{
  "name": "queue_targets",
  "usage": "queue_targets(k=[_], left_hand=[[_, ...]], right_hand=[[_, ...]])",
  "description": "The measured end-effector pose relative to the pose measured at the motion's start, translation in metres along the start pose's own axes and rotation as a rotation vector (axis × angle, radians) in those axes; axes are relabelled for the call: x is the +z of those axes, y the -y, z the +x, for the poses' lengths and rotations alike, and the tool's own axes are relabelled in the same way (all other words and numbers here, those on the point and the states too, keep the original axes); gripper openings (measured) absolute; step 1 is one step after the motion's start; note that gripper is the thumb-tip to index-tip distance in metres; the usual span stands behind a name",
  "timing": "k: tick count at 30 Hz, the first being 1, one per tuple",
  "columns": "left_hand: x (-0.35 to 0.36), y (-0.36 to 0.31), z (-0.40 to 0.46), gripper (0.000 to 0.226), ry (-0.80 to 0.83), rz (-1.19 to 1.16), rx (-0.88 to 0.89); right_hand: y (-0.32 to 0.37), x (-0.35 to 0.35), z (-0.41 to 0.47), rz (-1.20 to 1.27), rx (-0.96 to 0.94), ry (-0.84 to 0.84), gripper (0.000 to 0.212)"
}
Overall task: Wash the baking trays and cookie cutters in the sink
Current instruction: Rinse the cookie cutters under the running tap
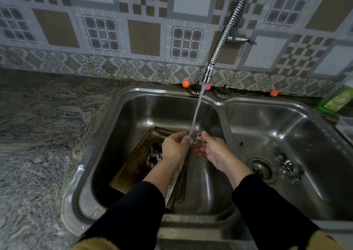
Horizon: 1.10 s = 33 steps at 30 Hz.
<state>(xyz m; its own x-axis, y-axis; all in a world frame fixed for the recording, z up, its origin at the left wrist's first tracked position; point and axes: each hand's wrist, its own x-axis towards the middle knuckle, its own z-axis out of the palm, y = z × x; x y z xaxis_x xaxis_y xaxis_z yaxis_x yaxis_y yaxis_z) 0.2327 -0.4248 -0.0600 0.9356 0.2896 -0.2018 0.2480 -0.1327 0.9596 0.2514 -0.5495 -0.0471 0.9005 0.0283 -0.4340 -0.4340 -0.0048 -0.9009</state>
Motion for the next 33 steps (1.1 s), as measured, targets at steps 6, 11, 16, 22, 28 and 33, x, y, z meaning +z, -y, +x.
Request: queue_targets(k=[6, 11, 16, 22, 28, 33], left_hand=[[0.000, -0.004, -0.003, 0.020, -0.008, -0.005, 0.028], [-0.006, -0.004, -0.005, 0.031, 0.052, -0.114, 0.048], [-0.008, -0.013, -0.008, 0.020, 0.111, -0.311, -0.006], [-0.006, -0.018, -0.010, 0.013, 0.033, -0.189, 0.094], [0.004, -0.022, -0.013, 0.019, -0.060, -0.205, 0.056], [0.040, -0.026, -0.011, 0.024, -0.013, -0.028, 0.140]], right_hand=[[-0.002, -0.004, -0.003, 0.017, 0.077, 0.039, 0.027], [0.001, -0.008, -0.006, 0.105, 0.047, 0.130, 0.022], [0.004, -0.008, -0.006, 0.053, -0.033, 0.109, 0.027], [0.008, -0.003, -0.002, -0.235, -0.093, 0.040, 0.049], [0.012, -0.016, 0.005, -0.911, -0.587, -0.134, 0.056], [0.021, -0.063, 0.004, -1.000, -0.696, -0.275, 0.049]])
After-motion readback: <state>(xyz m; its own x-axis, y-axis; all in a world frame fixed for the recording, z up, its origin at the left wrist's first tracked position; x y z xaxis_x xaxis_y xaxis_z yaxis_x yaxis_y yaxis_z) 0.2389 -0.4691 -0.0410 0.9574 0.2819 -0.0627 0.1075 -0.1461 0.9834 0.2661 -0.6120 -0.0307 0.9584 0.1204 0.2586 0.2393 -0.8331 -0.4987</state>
